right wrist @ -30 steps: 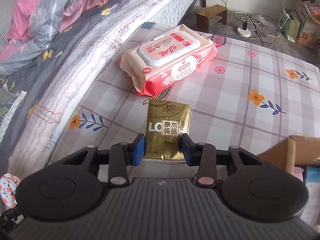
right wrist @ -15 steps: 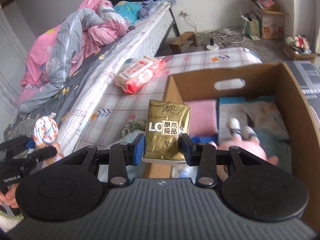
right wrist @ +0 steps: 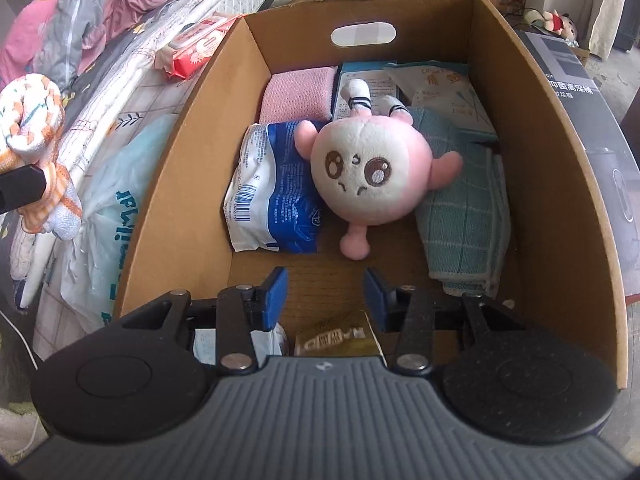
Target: Organize soft objects
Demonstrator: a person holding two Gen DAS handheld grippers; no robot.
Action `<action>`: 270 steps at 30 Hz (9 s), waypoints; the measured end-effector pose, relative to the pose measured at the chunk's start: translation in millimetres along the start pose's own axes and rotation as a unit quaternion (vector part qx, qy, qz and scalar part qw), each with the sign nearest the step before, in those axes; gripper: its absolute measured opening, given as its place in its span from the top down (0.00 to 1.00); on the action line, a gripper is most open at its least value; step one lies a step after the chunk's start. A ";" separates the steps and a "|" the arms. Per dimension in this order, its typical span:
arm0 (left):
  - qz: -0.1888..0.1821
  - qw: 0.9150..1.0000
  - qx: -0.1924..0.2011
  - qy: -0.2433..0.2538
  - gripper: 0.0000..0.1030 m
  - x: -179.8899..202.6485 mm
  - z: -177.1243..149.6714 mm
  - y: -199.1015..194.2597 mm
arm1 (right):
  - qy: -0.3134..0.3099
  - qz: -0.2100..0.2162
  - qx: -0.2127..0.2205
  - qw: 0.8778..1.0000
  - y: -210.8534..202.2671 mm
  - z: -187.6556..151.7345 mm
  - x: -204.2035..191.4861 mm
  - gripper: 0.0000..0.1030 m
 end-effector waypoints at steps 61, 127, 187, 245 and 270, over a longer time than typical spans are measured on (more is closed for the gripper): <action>0.062 0.996 -0.030 -0.061 0.38 -85.4 1.9 -10.0 | 0.142 0.068 0.180 0.971 -80.9 5.8 -0.2 0.42; -0.002 0.999 0.030 0.016 0.97 -33.9 50.5 12.6 | 0.046 0.175 0.076 0.981 8.5 180.8 -105.3 0.89; 0.223 0.971 -0.008 -0.088 0.00 -69.9 -93.5 -69.5 | 0.086 -0.167 0.177 0.966 -78.7 -66.6 -103.9 0.01; 0.243 0.965 -0.038 -0.095 0.06 -37.4 -117.2 -62.1 | 0.052 -0.150 0.099 0.982 -48.4 -89.7 -132.5 0.01; 0.242 0.964 -0.041 -0.102 0.06 -31.8 -119.0 -62.7 | 0.053 -0.151 0.094 0.983 -53.0 -90.5 -132.6 0.01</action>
Point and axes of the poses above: each gripper's, at about its wrist camera, not at the fingertips, and y roughly the way its jaws point, x to its right, z to its top, the point moved 8 cm from there along y, roughly the way its jaws point, and after that the axes turned 12 degrees about -y, right-handed, at the moved point
